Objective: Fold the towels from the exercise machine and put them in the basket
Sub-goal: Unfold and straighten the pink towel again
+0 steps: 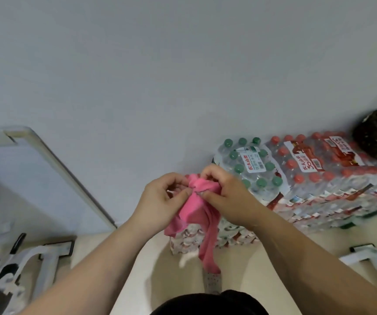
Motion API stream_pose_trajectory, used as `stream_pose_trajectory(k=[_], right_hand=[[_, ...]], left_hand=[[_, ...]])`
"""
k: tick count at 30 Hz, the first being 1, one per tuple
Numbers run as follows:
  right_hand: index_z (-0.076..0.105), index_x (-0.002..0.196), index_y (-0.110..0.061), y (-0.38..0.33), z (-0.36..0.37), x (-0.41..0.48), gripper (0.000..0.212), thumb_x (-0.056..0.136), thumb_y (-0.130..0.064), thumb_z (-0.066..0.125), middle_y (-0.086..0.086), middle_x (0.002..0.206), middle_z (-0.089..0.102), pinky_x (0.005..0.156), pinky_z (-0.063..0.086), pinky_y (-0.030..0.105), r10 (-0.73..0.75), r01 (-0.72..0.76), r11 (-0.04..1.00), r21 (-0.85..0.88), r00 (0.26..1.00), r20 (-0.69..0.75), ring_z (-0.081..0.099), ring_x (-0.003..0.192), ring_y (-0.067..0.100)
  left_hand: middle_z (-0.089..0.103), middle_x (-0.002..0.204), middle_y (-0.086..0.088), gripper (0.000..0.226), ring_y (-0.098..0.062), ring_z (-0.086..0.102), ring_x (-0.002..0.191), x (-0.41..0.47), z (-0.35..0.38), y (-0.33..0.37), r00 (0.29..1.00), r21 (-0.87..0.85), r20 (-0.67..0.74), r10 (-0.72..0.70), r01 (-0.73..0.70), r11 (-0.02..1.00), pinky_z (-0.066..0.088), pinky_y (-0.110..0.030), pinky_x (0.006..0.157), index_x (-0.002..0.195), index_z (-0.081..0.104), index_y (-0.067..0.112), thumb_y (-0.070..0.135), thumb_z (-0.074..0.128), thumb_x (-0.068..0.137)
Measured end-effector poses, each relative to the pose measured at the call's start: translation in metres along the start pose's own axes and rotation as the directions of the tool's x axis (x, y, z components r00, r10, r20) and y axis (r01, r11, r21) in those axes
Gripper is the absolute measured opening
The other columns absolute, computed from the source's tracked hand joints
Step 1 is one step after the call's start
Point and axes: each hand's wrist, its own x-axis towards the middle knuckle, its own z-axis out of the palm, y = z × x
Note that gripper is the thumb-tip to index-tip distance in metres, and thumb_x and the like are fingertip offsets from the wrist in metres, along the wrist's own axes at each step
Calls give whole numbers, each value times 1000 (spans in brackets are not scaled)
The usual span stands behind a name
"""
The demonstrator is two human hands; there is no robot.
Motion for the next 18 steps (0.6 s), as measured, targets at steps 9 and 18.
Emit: stream_pose_trajectory(k=[9,18], right_hand=[[47,73,-14,2,-1,-53,36,83,-23,80,-1,75,48,59,34,19,6,-22,993,-112,990,-144,41,67,7],[54,71,-16,23,-58,-97,31,85,-30,78,5,85,56,72,53,47,55,-66,986,-156,996,-76,58,79,24]], left_hand=[[63,76,4,13,-12,54,72,-26,22,-1,957,-152,270,104,-64,986,41,-28,66,83,67,23,12,62,86],[61,67,11,10,-9,53,61,-18,57,18,942,-4,326,79,-82,997,42,-31,62,83,61,18,11,55,86]])
